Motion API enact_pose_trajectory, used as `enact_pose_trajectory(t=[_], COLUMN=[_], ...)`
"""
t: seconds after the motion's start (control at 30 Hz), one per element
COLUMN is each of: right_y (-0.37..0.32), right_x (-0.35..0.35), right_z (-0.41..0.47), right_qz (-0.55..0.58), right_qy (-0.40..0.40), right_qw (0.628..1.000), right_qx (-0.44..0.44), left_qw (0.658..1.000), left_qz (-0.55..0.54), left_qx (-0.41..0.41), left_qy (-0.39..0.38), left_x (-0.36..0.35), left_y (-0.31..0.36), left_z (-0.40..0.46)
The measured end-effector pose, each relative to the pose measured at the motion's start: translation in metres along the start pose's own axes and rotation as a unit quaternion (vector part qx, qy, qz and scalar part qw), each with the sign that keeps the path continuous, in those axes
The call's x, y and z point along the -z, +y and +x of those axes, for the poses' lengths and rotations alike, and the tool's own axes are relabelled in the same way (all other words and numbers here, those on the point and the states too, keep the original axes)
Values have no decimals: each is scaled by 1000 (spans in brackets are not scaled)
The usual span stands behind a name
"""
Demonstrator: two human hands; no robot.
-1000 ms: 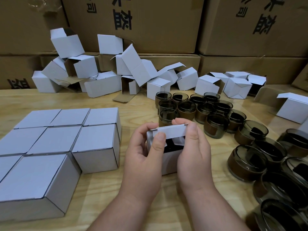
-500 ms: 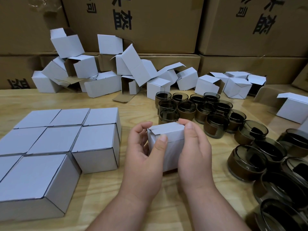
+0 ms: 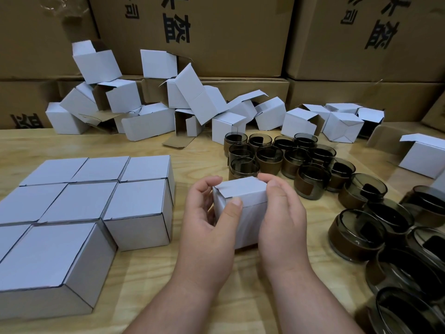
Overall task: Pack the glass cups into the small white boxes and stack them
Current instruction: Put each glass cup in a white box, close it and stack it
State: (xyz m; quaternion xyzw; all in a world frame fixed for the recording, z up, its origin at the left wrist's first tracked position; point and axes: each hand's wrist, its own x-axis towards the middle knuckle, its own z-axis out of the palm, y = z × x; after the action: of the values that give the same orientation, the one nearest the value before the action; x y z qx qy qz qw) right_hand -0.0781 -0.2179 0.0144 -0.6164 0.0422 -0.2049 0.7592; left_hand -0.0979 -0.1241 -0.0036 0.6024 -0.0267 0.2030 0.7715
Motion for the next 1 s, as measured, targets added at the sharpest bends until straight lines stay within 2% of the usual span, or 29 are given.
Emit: enact_pose_trajectory(t=[0.33, 1.0], right_y=[3, 5], right_x=[4, 2], right_z=[2, 1], right_qz=[-13, -58], right_qy=[16, 29], right_qw=[1000, 998], right_qx=[1, -19], left_qw=[999, 999], left_qz=[16, 7], left_qx=[-6, 19], left_qy=[-35, -25], left_x=[1, -1], left_y=[1, 3], left_z=[-2, -1])
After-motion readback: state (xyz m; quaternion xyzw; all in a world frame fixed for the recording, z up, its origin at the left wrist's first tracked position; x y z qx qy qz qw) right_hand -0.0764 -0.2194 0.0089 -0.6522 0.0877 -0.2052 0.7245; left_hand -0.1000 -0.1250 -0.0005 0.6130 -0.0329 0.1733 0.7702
